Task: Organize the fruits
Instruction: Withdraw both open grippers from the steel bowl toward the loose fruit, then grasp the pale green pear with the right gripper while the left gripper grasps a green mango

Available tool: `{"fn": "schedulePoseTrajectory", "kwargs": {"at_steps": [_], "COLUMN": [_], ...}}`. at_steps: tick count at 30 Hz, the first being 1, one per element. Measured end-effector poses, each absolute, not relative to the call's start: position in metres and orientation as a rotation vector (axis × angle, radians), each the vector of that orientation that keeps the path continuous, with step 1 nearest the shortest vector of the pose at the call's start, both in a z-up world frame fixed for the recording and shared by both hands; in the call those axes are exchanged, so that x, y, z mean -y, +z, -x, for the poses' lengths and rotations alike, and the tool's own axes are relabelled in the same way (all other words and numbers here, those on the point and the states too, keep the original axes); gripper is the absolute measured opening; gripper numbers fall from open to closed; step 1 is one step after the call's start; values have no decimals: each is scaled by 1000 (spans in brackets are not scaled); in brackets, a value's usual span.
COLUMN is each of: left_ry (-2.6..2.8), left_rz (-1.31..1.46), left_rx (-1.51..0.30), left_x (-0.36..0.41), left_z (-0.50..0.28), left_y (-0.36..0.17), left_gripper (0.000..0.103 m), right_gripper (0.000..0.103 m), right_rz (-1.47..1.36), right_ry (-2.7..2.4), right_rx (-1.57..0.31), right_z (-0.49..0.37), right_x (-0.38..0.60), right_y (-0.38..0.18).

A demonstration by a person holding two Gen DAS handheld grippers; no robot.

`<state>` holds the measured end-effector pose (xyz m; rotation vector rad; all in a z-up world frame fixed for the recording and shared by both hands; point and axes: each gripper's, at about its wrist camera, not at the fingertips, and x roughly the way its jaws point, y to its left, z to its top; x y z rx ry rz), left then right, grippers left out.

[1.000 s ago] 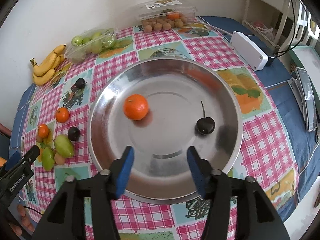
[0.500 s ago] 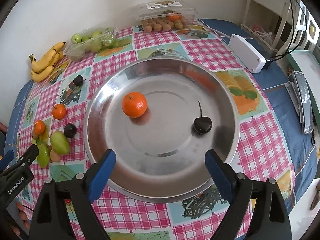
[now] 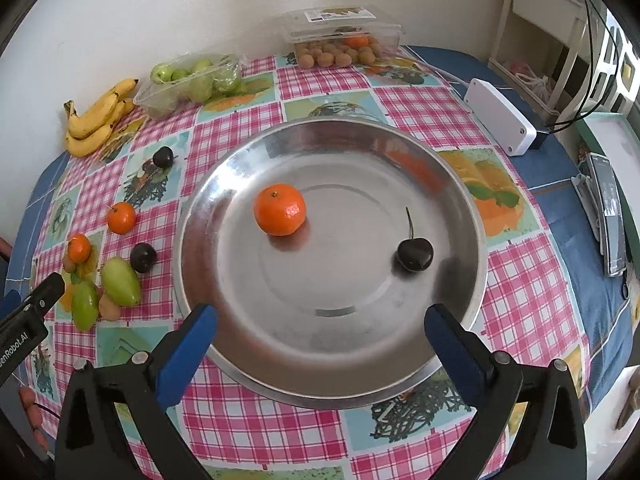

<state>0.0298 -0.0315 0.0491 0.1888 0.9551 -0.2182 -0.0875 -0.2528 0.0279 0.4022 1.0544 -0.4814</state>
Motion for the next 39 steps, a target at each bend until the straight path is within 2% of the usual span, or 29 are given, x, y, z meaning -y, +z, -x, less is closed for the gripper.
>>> {"fn": "schedulePoseTrajectory", "kwargs": {"at_steps": [15,24,33,36,37,38,39], "left_ry": [-164,-190,-215,-241,-254,-262,-272], "left_rz": [2,21,98,106,111,116,124], "left_rx": [-995,-1067,-1119,-1138,-1144,-1147,-1149], "left_x": [-31,-37,-42,-37,-36,-35,-34], "left_z": [-60,-69,-76,-76,-76,-76,-76], "left_y": [46,32,21,18,16,16,16], "left_gripper": [103,103,102,101,101,99,96], "right_gripper": [103,103,102,93,83,77,76], "right_rz": [-318,-252,-267,-257,-251,-254,-250], "right_ry": [-254,-147,-144,-157,-152,-148,-152], "right_rx": [-1006,-1021,-1022,-1008,-1001,-1001,-1005], "right_z": [54,26,2,-3,-7,-8,-11], "right_x": [190,143,139,138,137,137,136], "right_y": [35,27,11,10,11,10,9]}}
